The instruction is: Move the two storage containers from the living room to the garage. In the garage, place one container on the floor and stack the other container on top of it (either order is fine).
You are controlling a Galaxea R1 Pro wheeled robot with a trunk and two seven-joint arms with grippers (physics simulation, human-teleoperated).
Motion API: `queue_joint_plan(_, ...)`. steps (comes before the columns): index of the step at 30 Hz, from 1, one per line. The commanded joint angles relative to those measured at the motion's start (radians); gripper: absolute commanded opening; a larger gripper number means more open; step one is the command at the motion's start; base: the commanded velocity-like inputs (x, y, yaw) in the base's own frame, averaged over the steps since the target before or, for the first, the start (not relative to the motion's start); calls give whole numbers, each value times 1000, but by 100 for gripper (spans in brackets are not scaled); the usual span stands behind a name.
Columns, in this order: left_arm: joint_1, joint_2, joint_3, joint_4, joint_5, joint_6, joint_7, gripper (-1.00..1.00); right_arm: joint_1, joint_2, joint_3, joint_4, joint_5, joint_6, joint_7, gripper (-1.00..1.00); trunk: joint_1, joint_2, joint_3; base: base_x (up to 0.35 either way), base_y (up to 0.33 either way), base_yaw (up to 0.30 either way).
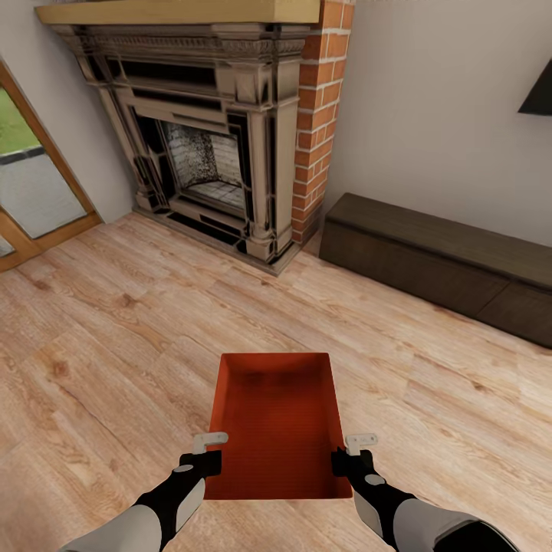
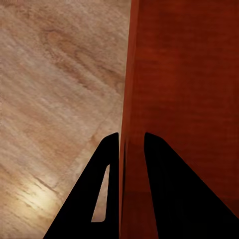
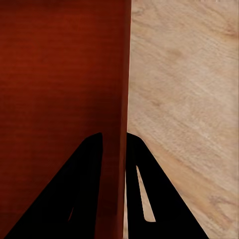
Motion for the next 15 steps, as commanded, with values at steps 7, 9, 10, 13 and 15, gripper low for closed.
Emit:
queue_joint_plan(7,-1,2,8,0,-1,0,13,-100,-1,-1,1,2,-24,-6,-5,-100,-27,49,21,0,0,0)
queue_joint_plan(9,-1,2,8,0,-1,0,13,-100,-1,-1,1,2,-24,-6,-5,-100,-35,63,28,0,0,0)
queue_joint_plan(10,-1,2,8,0,-1,0,13,-100,-1,-1,1,2,-24,-6,-5,-100,-39,70,31,0,0,0)
queue_joint_plan(13,-1,2,8,0,-1,0,13,-100,-1,-1,1,2,-24,-6,-6,-100,-50,91,40,0,0,0)
queue_joint_plan(15,-1,2,8,0,-1,0,13,-100,-1,-1,1,2,-24,-6,-5,-100,-58,105,47,0,0,0)
